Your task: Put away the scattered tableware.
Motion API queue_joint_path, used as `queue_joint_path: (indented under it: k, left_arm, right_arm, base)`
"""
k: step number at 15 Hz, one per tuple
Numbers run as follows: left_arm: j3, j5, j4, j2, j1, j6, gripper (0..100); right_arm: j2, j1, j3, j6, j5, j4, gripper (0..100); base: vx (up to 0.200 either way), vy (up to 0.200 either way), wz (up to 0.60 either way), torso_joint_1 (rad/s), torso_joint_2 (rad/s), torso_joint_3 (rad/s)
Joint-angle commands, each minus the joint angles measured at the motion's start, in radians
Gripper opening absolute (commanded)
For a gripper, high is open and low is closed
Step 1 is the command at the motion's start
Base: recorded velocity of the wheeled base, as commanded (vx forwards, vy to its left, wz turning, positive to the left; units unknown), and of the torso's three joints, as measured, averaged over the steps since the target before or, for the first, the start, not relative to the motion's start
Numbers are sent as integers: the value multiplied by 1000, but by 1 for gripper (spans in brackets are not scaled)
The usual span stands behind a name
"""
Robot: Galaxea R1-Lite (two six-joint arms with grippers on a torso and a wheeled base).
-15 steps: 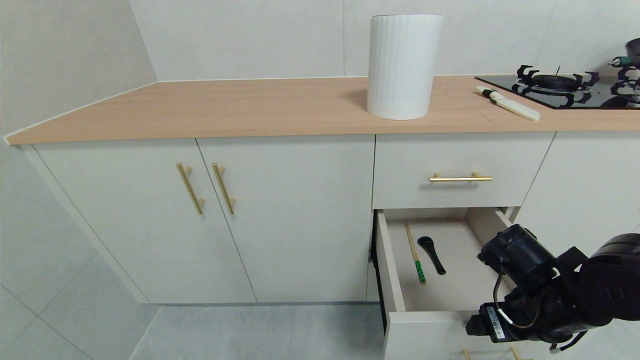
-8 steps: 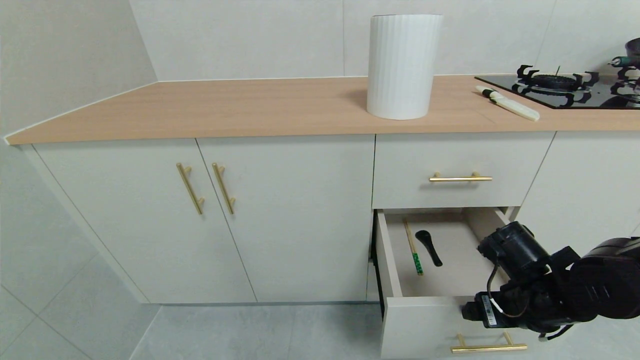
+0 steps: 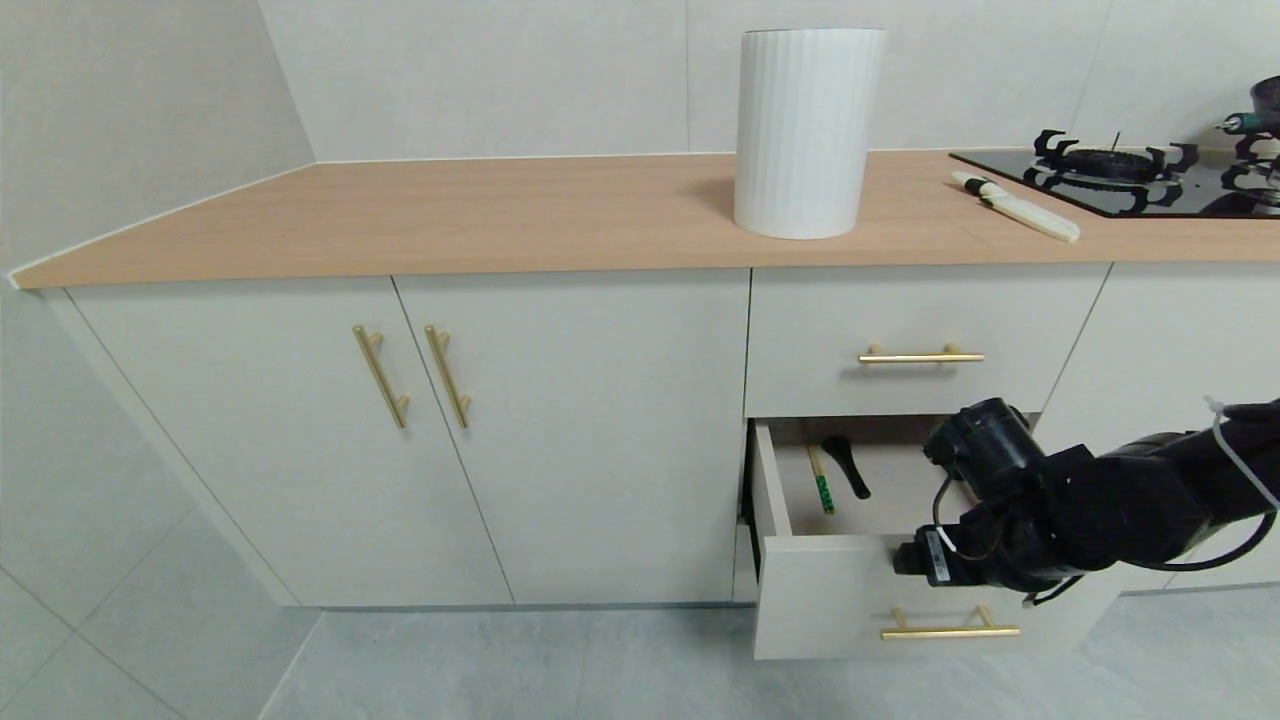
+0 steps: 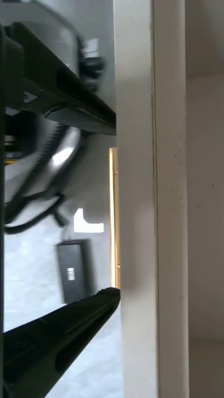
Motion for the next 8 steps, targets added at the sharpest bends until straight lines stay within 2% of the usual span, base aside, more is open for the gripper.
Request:
queue_joint_path:
  k: [1, 3, 8]
  left_arm:
    - [0, 0, 0, 1, 0, -1, 100]
    - [0, 0, 0, 1, 0, -1, 100]
    - [0, 0, 0, 1, 0, -1, 100]
  right_arm:
    - [67, -30, -76, -22, 1, 3, 100]
    - [131, -62, -188, -51, 1, 3, 100]
    - [214, -103, -326, -57, 1, 0, 100]
  base:
    - [0, 0, 0, 0, 0, 0]
    - [0, 0, 0, 0, 0, 0]
    - [0, 0, 0, 0, 0, 0]
